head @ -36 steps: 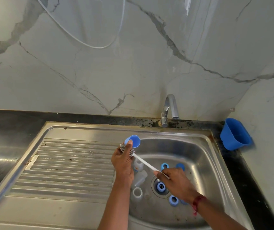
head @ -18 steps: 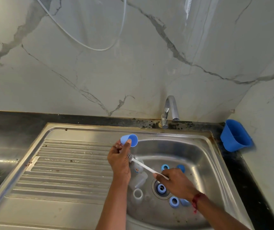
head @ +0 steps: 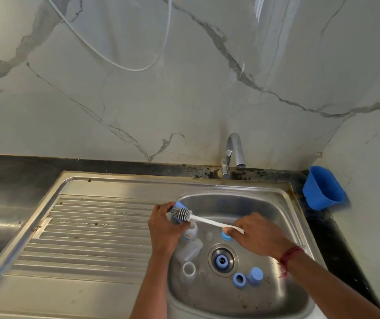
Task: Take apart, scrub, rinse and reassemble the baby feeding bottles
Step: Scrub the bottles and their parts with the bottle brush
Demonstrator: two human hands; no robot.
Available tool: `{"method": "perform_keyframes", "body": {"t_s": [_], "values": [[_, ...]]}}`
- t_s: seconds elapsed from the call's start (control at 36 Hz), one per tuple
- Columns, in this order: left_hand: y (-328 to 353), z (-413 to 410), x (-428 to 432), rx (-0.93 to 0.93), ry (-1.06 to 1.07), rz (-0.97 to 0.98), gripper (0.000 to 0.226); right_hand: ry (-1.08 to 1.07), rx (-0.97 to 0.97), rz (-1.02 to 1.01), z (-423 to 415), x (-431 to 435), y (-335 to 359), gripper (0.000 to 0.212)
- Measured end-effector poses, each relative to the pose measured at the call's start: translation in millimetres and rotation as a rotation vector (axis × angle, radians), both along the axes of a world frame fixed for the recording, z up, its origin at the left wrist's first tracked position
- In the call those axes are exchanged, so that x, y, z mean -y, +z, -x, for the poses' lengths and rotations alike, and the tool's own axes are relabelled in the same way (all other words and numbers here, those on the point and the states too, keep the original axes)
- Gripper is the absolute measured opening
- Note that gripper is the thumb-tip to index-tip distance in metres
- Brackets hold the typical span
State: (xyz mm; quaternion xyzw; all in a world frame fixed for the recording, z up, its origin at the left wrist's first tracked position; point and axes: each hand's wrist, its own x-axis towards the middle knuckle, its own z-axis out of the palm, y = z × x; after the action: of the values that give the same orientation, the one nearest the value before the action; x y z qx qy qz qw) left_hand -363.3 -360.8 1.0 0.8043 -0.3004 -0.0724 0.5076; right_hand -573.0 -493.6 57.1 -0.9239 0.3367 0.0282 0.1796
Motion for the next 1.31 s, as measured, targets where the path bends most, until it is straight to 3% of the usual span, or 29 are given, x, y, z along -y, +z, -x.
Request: {"method": "perform_keyframes", "body": {"t_s": [0.19, 0.36, 0.5, 0.61, 0.78, 0.97, 1.11, 1.31], "values": [[-4.3, 6.2, 0.7, -0.059, -0.040, -0.084, 0.051, 0.012, -0.049, 0.116, 0.1, -9.1, -4.8, 0.054], [-9.5, -1.5, -8.1, -0.060, 0.014, -0.077, 0.058, -0.005, -0.039, 0.092, 16.8, -6.8, -15.6, 0.049], [-2.4, 6.7, -4.5, -0.056, -0.074, -0.059, 0.054, -0.027, -0.029, 0.085, 16.4, -5.4, -10.6, 0.050], [2.9, 17.1, 1.2, -0.075, -0.117, -0.008, 0.059, -0.083, 0.008, 0.066, 8.9, -7.4, -8.8, 0.048], [4.8, 6.4, -1.6, -0.190, -0.010, 0.057, 0.101, -0.131, 0.088, -0.040, 8.3, -5.6, -18.2, 0.054], [11.4, 8.3, -10.5, -0.201, -0.052, 0.102, 0.095, -0.155, 0.137, -0.106, 7.3, -9.5, -18.2, 0.061], [15.6, 21.4, -11.4, -0.280, -0.105, 0.170, 0.096, -0.213, 0.276, -0.171, 4.9, -20.8, -17.7, 0.061], [11.5, 25.3, -29.0, -0.447, 0.100, 0.391, 0.097, -0.267, 0.276, -0.297, 33.3, -42.6, -34.1, 0.060]]}}
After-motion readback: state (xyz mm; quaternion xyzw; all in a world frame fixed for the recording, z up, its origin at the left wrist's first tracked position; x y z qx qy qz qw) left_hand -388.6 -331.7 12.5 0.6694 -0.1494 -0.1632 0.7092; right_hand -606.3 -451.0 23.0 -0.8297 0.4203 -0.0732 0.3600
